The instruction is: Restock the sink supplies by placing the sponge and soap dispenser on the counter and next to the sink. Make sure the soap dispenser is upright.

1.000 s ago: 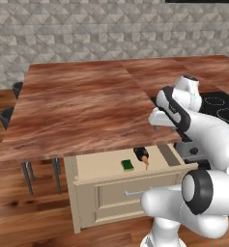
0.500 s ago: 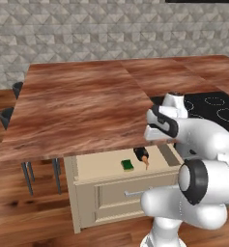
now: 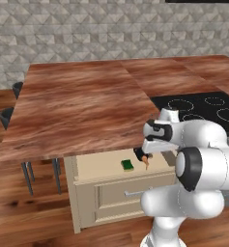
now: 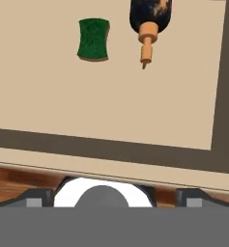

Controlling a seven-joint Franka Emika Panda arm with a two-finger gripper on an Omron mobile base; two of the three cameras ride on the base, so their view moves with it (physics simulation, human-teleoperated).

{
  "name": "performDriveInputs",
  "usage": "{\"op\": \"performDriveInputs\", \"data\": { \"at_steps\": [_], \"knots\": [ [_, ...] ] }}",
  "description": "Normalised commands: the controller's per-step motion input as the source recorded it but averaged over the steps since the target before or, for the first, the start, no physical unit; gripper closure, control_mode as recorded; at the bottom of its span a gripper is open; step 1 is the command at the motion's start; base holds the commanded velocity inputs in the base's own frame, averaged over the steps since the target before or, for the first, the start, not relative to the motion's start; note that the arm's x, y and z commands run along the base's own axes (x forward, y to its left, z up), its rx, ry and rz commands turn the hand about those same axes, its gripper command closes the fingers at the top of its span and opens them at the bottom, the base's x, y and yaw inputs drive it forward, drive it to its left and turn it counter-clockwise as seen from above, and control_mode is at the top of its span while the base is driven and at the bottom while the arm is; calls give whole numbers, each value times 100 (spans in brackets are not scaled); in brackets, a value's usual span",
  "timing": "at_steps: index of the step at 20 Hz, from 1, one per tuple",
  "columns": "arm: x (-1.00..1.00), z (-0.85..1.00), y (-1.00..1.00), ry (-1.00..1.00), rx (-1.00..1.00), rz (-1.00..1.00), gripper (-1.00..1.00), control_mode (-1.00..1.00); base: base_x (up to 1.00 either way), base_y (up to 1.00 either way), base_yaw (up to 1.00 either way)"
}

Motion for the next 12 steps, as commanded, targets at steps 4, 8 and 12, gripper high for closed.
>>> {"op": "performDriveInputs", "data": {
  "at_steps": [4, 8, 12],
  "knots": [
    [2, -28, 0, 1, 0, 0, -100, -100, 0, 0, 0],
    [18, -14, 0, 4, 0, 0, -100, -100, 0, 0, 0],
    [4, -19, 0, 5, 0, 0, -100, -100, 0, 0, 0]
  ]
}}
